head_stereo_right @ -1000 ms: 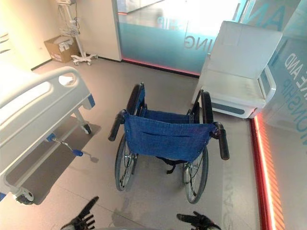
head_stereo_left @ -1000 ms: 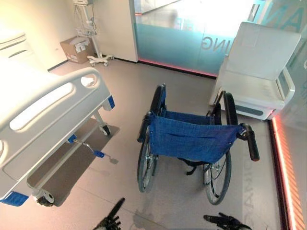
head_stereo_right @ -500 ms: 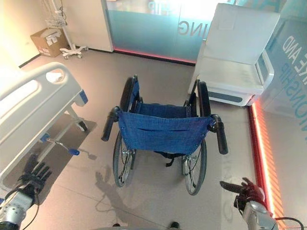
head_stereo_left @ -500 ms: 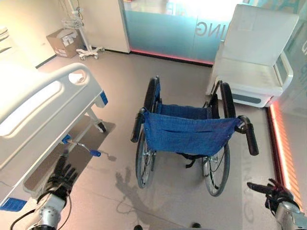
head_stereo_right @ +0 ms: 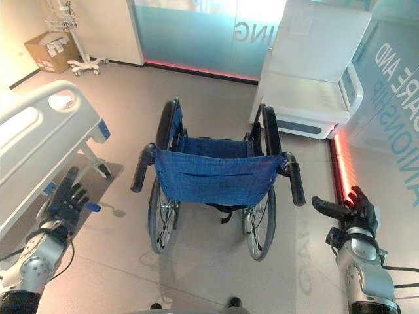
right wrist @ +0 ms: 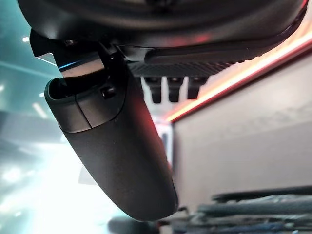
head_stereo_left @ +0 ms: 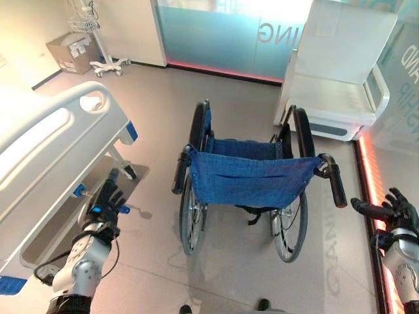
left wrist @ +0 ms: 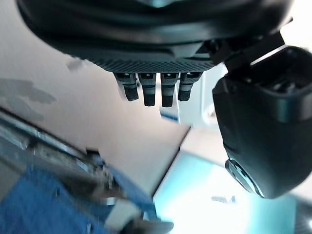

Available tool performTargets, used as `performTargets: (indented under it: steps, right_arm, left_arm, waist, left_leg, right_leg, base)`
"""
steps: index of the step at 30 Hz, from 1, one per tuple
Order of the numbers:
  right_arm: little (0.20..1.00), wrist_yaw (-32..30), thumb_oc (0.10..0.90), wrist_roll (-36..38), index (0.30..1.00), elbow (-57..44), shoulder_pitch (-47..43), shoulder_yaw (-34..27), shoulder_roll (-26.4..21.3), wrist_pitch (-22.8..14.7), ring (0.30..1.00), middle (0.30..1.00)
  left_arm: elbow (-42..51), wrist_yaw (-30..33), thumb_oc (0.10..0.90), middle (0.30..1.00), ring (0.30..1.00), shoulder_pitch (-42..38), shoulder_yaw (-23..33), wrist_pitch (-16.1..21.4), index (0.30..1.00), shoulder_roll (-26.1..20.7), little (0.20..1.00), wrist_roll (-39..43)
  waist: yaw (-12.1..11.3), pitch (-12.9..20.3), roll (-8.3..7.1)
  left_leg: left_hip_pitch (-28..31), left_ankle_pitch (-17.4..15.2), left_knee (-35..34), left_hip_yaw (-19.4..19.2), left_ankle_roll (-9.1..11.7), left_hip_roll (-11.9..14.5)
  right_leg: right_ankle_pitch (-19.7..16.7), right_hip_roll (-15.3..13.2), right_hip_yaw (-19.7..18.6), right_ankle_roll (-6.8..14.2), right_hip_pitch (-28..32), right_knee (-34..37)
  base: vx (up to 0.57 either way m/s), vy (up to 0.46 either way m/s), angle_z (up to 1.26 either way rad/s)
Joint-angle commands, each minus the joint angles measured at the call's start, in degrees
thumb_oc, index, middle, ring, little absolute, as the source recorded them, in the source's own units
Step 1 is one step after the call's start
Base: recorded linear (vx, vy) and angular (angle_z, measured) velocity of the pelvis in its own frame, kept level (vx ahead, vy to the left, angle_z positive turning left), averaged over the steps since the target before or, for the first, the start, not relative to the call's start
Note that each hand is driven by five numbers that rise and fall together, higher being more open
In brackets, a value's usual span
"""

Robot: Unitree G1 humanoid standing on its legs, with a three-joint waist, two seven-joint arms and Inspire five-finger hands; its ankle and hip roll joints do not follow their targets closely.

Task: Push the wheelchair next to the bed

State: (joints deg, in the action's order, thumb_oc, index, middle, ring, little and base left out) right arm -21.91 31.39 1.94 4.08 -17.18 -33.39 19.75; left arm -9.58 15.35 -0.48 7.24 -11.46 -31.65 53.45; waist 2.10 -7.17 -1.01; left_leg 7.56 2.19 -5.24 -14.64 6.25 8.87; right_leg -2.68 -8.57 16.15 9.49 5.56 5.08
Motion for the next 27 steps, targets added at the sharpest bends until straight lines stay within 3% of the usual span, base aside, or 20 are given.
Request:
performTargets:
  steps: [1, 5, 12, 14, 15, 17, 22, 27]
  right_arm:
    - [0.9, -6.6, 0.8, -5.2, 0.9, -5.6, -7.2, -2.0, -7.2, -7.4, 0.9, 0.9]
    - [0.9, -9.6, 0.8, -4.0, 0.9, -10.1, -8.6, -1.4, -7.1, -10.4, 0.9, 0.9]
    - [0.9, -4.6, 0.8, 3.4, 0.9, -14.4, -9.4, 1.3, -6.6, -9.8, 0.9, 0.9]
    - [0.9, -3.5, 0.8, 4.4, 0.9, -14.7, -9.5, 2.1, -6.1, -10.5, 0.9, 0.9]
    - [0.9, -3.1, 0.8, 6.4, 0.9, -16.2, -8.7, 0.9, -6.9, -10.0, 0.9, 0.9]
    - [0.9, -1.8, 0.8, 10.2, 0.9, -17.6, -8.0, -0.9, -8.0, -9.8, 0.9, 0.9]
    - [0.9, 3.3, 0.8, 14.8, 0.9, -18.4, -9.5, 2.8, -7.5, -10.5, 0.9, 0.9]
    - [0.9, 6.8, 0.8, 13.4, 0.9, -19.8, -8.5, 4.9, -7.9, -8.9, 0.9, 0.9]
  left_arm:
    - [2.4, -1.9, 0.8, 0.9, 0.9, -8.6, -1.6, 0.0, 0.9, -2.1, 0.9, -4.6]
    - [3.1, -1.1, 0.8, 0.9, 0.9, -10.5, -6.0, -1.0, 0.9, -0.9, 0.9, -6.5]
    - [6.6, -3.8, 0.8, 0.9, 0.9, -12.1, -10.1, -3.9, 0.9, -0.1, 0.9, -7.5]
    - [7.9, -6.5, 0.8, 0.9, 0.9, -12.2, -11.0, -3.8, 0.9, -0.6, 0.9, -11.4]
    - [12.4, -6.1, 0.8, 0.9, 0.9, -10.8, -9.2, -8.2, 0.9, -3.1, 0.9, -10.3]
    - [14.2, -9.4, 0.8, 0.9, 0.9, -9.3, -7.2, -10.4, 0.9, -6.5, 0.9, -9.4]
    - [12.0, -11.4, 0.8, 0.9, 0.9, -10.4, -9.9, -7.9, 0.9, -7.3, 0.9, -10.3]
    - [11.7, -10.4, 0.8, 0.9, 0.9, -10.6, -11.3, -7.0, 0.9, -6.8, 0.9, -10.8]
  waist:
    - [0.5, 2.0, 1.46]
    - [1.1, 2.2, 1.48]
    - [1.3, 2.0, 1.31]
    - [1.3, 1.9, 1.23]
    - [1.1, 1.9, 1.18]
    - [0.5, 1.9, 1.4]
    - [0.5, 1.4, 1.53]
    - [0.8, 1.4, 1.28]
  left_leg:
    - [0.1, -1.7, 0.2, -1.6, -0.5, 0.2]
    - [0.2, -1.9, 0.2, -2.2, -0.7, 0.2]
    - [0.2, -1.7, 0.2, -2.7, -0.7, 0.3]
    - [0.3, -1.7, 0.2, -3.0, -0.7, 0.4]
    - [0.1, -1.8, 0.2, -3.1, -0.5, 0.4]
    - [-0.4, -1.6, 0.2, -2.6, -0.5, 0.2]
    - [-0.5, -1.5, 0.2, -2.8, -0.5, 0.2]
    - [-0.4, -1.4, 0.2, -3.1, -0.5, 0.2]
  right_leg:
    - [1.1, -1.0, 0.3, -0.3, 1.2, -0.6]
    - [1.2, -0.7, -0.3, -0.2, 1.2, -0.5]
    - [1.2, -0.7, -0.5, -0.2, 1.0, -0.7]
    - [1.2, -0.7, -0.3, -0.2, 1.1, -0.7]
    - [1.2, -0.9, -0.1, -0.1, 0.9, -0.6]
    - [0.9, -1.1, 0.4, 0.2, 0.6, -0.7]
    - [0.9, -1.0, 0.0, 0.1, 0.5, -0.7]
    - [0.8, -0.9, 0.0, 0.1, 0.5, -0.6]
  base:
    - [0.0, 0.0, 0.0]
    - [0.01, 0.003, -0.04]
    - [0.0, 0.0, -0.07]
    - [0.0, 0.0, 0.0]
    - [0.0, 0.0, 0.0]
    - [0.0, 0.0, 0.0]
    - [0.0, 0.0, 0.0]
    - [0.0, 0.0, 0.0]
